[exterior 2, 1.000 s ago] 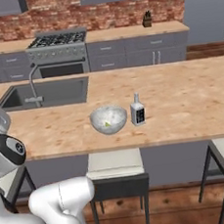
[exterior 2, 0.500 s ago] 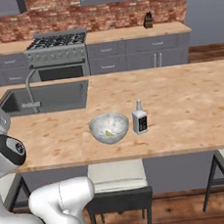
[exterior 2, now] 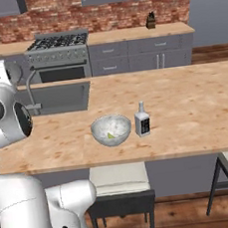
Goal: There is a bowl on the dining counter. Grab a lemon wedge from the fridge and place it in the bowl. Then get the liquor bottle and glass cup from the cabinet and place them next to the bowl.
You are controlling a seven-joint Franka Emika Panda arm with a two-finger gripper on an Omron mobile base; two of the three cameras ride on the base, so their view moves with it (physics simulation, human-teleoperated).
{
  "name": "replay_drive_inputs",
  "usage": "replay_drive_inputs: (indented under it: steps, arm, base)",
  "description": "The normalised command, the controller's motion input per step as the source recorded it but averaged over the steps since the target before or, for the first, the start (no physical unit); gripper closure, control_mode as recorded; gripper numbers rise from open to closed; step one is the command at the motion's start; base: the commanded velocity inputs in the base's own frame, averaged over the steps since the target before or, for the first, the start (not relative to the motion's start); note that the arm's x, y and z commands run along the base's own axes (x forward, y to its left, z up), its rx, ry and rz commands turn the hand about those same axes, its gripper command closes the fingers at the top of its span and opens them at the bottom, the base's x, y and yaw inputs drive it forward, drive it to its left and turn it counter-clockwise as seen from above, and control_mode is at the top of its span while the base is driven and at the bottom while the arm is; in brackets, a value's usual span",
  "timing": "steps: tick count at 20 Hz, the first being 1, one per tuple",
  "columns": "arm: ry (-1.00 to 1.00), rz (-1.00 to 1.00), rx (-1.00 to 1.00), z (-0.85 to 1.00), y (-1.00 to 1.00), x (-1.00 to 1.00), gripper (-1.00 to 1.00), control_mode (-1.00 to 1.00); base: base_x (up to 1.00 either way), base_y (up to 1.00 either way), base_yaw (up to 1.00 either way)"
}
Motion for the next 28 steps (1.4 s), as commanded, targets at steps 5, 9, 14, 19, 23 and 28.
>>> replay_drive_inputs:
  steps: [5,9,14,19,23,28]
  arm:
    - [0.62,0.00,0.00,-0.25,0.00,0.62,1.00,-1.00]
    - [0.60,0.00,-0.02,-0.37,0.00,0.51,1.00,-1.00]
    - [0.47,0.00,-0.09,-0.50,0.03,0.29,1.00,-1.00]
    - [0.19,0.00,-0.18,-0.65,0.00,0.02,1.00,-1.00]
    - [0.10,0.00,-0.10,-0.53,-0.03,0.00,1.00,-1.00]
    - [0.11,0.00,-0.03,-0.51,-0.09,0.01,1.00,-1.00]
  base:
    - [0.00,0.00,0.00]
    - [0.00,0.00,0.00]
    - [0.00,0.00,0.00]
    - [0.00,0.00,0.00]
    - [0.00,0.00,0.00]
    - [0.00,0.00,0.00]
